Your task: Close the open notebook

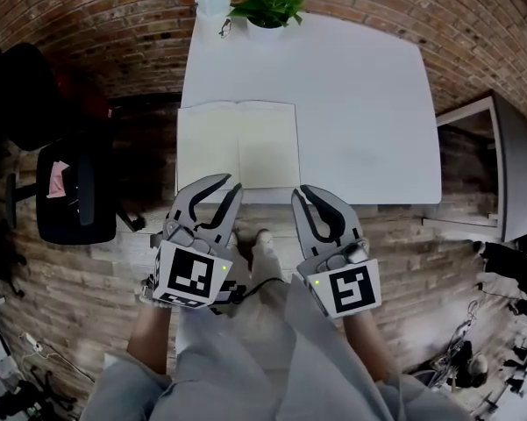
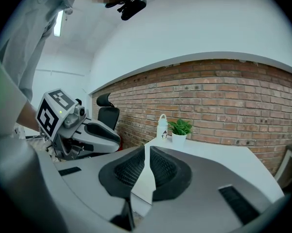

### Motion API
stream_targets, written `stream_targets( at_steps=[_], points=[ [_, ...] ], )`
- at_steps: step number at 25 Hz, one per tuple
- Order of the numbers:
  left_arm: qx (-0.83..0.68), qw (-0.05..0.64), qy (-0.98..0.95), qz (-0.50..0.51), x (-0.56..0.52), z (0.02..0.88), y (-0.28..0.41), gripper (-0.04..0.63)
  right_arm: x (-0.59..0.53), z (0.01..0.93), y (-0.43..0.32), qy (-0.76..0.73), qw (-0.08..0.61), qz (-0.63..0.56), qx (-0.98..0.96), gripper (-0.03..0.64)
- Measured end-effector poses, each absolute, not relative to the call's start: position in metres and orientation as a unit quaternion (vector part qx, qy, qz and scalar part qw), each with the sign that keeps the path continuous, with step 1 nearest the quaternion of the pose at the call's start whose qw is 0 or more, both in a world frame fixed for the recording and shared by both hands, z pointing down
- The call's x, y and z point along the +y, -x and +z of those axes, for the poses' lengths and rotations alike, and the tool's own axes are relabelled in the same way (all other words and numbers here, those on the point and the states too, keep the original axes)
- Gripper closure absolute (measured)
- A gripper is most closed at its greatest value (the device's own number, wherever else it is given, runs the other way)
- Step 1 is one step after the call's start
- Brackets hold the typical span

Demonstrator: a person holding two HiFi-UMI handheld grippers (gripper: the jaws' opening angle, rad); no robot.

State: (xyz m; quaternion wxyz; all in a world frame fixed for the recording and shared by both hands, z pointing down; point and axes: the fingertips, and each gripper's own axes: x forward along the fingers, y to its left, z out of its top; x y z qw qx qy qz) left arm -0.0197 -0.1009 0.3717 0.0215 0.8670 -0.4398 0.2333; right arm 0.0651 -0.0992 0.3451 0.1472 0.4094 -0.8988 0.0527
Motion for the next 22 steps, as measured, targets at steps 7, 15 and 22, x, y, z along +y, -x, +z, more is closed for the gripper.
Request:
stream_targets(
  at_steps=[7,15,22],
  points=[
    [-0.405,0.029,-0.870,0.280,-0.108,0.413,0.003,0.450,-0.105,0.353,-0.070,-0.422,0.130,0.061,-0.895,0.558],
    [-0.368,0.005,-0.860,0.353,-0.113,0.463,-0.016,0.411,-0.107,0.370,-0.080,-0.425,0.139,0.075,-0.891,0.558],
    [-0.352,0.006,-0.847,0.398,-0.118,0.503,-0.024,0.403,-0.109,0.387,-0.090,-0.431,0.147,0.091,-0.886,0.558]
  ],
)
